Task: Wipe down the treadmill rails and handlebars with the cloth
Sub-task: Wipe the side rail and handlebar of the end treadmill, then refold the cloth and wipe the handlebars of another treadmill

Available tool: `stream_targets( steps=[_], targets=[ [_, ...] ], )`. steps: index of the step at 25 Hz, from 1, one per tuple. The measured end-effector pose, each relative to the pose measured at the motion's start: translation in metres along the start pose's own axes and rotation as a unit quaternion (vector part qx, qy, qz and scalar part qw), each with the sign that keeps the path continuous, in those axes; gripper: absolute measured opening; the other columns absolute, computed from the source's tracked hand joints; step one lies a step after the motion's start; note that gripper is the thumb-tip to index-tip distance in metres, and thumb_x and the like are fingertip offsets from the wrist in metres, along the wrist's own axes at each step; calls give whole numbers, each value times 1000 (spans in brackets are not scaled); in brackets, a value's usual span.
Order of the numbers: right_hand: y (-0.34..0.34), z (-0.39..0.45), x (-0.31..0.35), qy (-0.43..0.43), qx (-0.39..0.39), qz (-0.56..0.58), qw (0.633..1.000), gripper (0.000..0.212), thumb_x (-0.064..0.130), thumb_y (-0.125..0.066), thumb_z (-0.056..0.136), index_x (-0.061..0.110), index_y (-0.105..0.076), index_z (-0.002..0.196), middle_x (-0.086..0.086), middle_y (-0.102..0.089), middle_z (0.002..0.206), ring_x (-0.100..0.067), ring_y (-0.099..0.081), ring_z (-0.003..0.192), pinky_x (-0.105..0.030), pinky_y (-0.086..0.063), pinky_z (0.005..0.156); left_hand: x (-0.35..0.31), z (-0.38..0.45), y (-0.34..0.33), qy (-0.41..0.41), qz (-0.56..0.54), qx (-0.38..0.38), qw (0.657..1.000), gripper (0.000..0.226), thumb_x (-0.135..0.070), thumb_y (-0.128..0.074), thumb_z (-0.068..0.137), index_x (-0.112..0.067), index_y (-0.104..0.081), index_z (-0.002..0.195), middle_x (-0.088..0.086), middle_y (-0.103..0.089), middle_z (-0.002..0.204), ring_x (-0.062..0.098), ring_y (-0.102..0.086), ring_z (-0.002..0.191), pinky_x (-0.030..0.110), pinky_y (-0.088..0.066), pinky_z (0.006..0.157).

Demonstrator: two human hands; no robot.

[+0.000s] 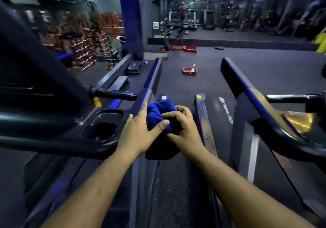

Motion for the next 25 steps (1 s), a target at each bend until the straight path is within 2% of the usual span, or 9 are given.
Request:
stream_targets(
  steps=[2,4,7,10,13,15,17,19,25],
  targets=[
    [39,3,-17,-6,-13,-25,1000,59,-1,-79,65,24,-65,116,1,-42,127,-6,-43,126,-23,-39,107,-19,23,-43,9,-166,21,986,90,-69,-70,72,-26,-42,146,-1,-61,136,19,-57,125,44,-46,107],
    [79,5,-36,-12,-16,-48,999,65,8,-85,65,26,-61,122,4,-37,132,-2,-38,131,-24,-37,110,-41,47,-89,58,-301,50,950,74,-51,-76,67,-27,-52,133,-3,-67,123,16,-66,112,47,-53,99],
    [137,6,-70,-54,-50,-74,995,85,32,-93,60,36,-49,133,8,-28,145,-1,-33,138,-24,-33,114,-79,81,-147,81,-422,81,899,41,-6,-65,80,-18,-62,120,9,-73,111,32,-69,106,46,-56,92],
    [178,3,-98,-155,-98,-50,982,99,55,-84,64,48,-29,145,10,-25,156,-6,-34,142,-29,-32,117,-110,105,-182,76,-497,162,849,51,13,-48,82,-14,-64,122,14,-72,109,29,-67,101,42,-53,90],
    [220,-4,-126,-230,-130,21,964,62,35,-78,82,24,-50,136,6,-62,130,-2,-59,118,-36,-47,106,-146,123,-225,33,-503,250,827,55,14,-48,81,-18,-65,122,9,-72,109,21,-67,99,39,-53,92],
    [246,-8,-129,-227,-179,12,957,38,22,-76,86,17,-60,120,6,-70,112,-1,-66,103,-28,-52,93,-166,135,-246,-11,-462,264,847,53,13,-53,82,-22,-65,120,-4,-74,104,12,-67,97,29,-54,88],
    [270,-10,-129,-227,-230,-10,946,39,19,-77,84,19,-58,118,8,-69,108,0,-65,98,-21,-50,86,-184,149,-262,-48,-422,272,863,50,12,-57,85,-23,-63,120,-10,-73,100,4,-65,95,21,-52,84],
    [289,-7,-131,-237,-261,-23,935,44,20,-78,83,24,-54,119,9,-67,113,-2,-65,101,-24,-52,87,-203,167,-277,-76,-405,296,862,44,8,-59,85,-21,-63,119,-8,-73,99,3,-65,93,21,-51,84],
    [331,44,-150,-250,-363,-40,897,47,26,-78,80,30,-49,117,13,-65,112,1,-64,100,-35,-54,93,-257,250,-331,-91,-469,402,781,38,-10,-63,81,-17,-63,119,7,-69,113,14,-65,101,33,-51,96]
  ],
)
Point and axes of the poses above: each hand's wrist, its own z-axis towards the middle knuckle, its own y-axis out of the back of the hand, x = y × z, the point moved 4 cm from there along z, towards the middle knuckle
